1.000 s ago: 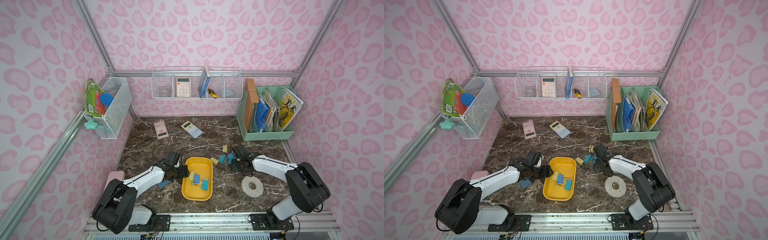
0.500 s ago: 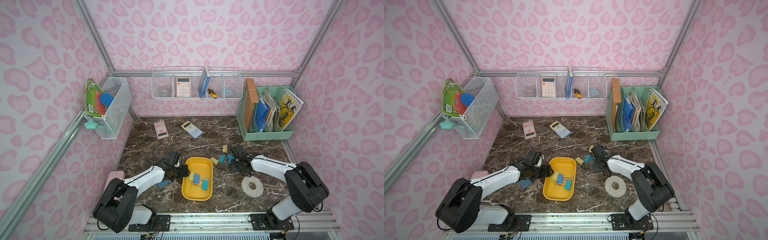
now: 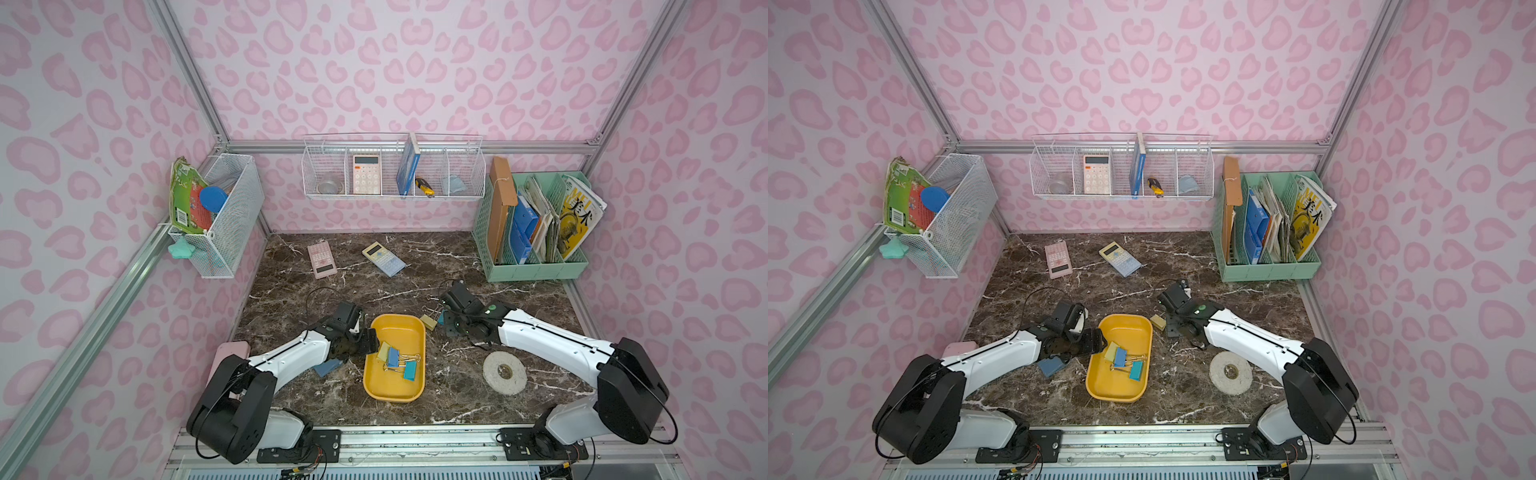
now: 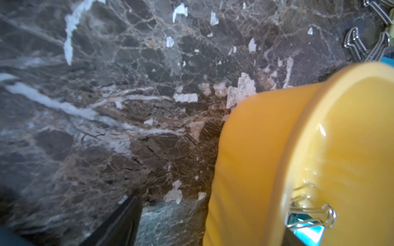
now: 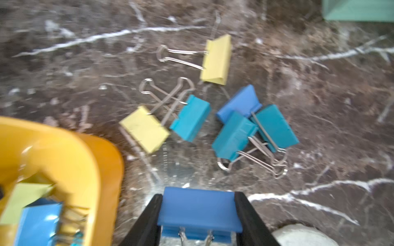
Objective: Put the binder clips in the storage box
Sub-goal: Place the binder clip in the storage box.
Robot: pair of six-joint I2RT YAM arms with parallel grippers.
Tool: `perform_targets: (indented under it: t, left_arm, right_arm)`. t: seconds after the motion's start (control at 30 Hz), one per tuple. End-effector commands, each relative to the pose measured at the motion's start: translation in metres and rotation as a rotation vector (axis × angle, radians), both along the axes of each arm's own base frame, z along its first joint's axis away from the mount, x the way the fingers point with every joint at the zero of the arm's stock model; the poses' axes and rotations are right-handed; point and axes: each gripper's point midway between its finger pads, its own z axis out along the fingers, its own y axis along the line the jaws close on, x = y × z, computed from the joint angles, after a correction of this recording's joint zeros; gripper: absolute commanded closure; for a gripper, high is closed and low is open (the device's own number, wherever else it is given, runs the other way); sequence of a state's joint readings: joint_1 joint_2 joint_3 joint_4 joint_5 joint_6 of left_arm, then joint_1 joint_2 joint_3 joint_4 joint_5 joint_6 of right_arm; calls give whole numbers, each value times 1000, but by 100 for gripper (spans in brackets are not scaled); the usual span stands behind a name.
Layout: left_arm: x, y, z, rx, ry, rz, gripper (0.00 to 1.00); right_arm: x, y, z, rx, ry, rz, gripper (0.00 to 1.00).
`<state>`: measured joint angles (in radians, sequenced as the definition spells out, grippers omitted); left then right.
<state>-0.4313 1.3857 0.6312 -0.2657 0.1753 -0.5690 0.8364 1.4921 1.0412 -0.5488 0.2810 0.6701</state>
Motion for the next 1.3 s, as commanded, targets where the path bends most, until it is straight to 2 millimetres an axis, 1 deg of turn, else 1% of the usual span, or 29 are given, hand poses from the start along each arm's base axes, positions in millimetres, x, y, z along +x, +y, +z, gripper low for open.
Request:
perform_targets:
  t: [0.0, 0.07, 0.13, 0.17, 0.3, 0.4, 0.47, 0.5, 0.53, 0.57, 0.6, 0.67, 0.77, 0.8, 0.9, 0.93, 1.0, 1.07, 1.1, 1.17, 1.27]
  left_arm:
    - [-3, 1, -3, 11, 16, -7, 19]
    - [-2, 1, -3, 11, 16, -7, 19]
    - [-3, 2, -3, 12, 16, -4, 19]
    - [-3, 2, -3, 12, 16, -3, 19]
    - [-4, 4, -3, 17, 16, 2, 19]
    - [-5, 5, -3, 22, 14, 7, 19]
    - [-6, 7, -3, 28, 13, 10, 19]
    - [-6, 8, -3, 32, 14, 13, 19]
    - [-6, 9, -3, 36, 13, 15, 19]
    - [-6, 9, -4, 39, 14, 18, 20]
    - [-6, 10, -4, 39, 13, 18, 20]
    - [-7, 10, -4, 39, 14, 18, 21]
    - [-6, 9, -3, 40, 12, 15, 22]
    - [-6, 9, -4, 40, 13, 14, 23]
    - [-6, 9, -5, 41, 17, 13, 23]
    - [-6, 9, -4, 39, 15, 12, 23]
    - [-6, 8, -5, 36, 17, 11, 23]
    - [-6, 8, -4, 34, 15, 9, 23]
    - [-7, 7, -4, 31, 15, 8, 23]
    - [-6, 7, -4, 31, 15, 6, 23]
    - [-6, 6, -4, 30, 19, 5, 23]
  right_arm:
    - [-15, 44, 13, 58, 8, 93, 58]
    - [-23, 75, 21, 98, 8, 151, 58]
    - [-28, 95, 23, 114, 15, 190, 58]
    - [-30, 102, 21, 117, 21, 204, 58]
    - [-35, 118, 2, 113, 60, 239, 58]
    - [-37, 127, -7, 124, 74, 262, 58]
    - [-37, 129, -13, 121, 83, 263, 57]
    - [-37, 130, -16, 119, 85, 267, 56]
    - [-37, 131, -18, 118, 89, 271, 50]
    - [-36, 130, -22, 112, 94, 270, 44]
    - [-35, 128, -25, 105, 101, 270, 40]
    - [-33, 125, -25, 101, 98, 270, 36]
    - [-27, 118, -12, 121, 61, 275, 31]
    - [-23, 115, -4, 126, 43, 278, 29]
    - [-15, 104, 11, 132, 4, 318, 26]
    - [-10, 95, 16, 112, -22, 331, 26]
    - [2, 70, 21, 46, -78, 333, 25]
    - [12, 40, 21, -54, -126, 351, 25]
    - [15, 31, 21, -93, -142, 375, 24]
    - [17, 16, 13, -178, -149, 462, 23]
    - [22, 4, 2, -292, -138, 566, 23]
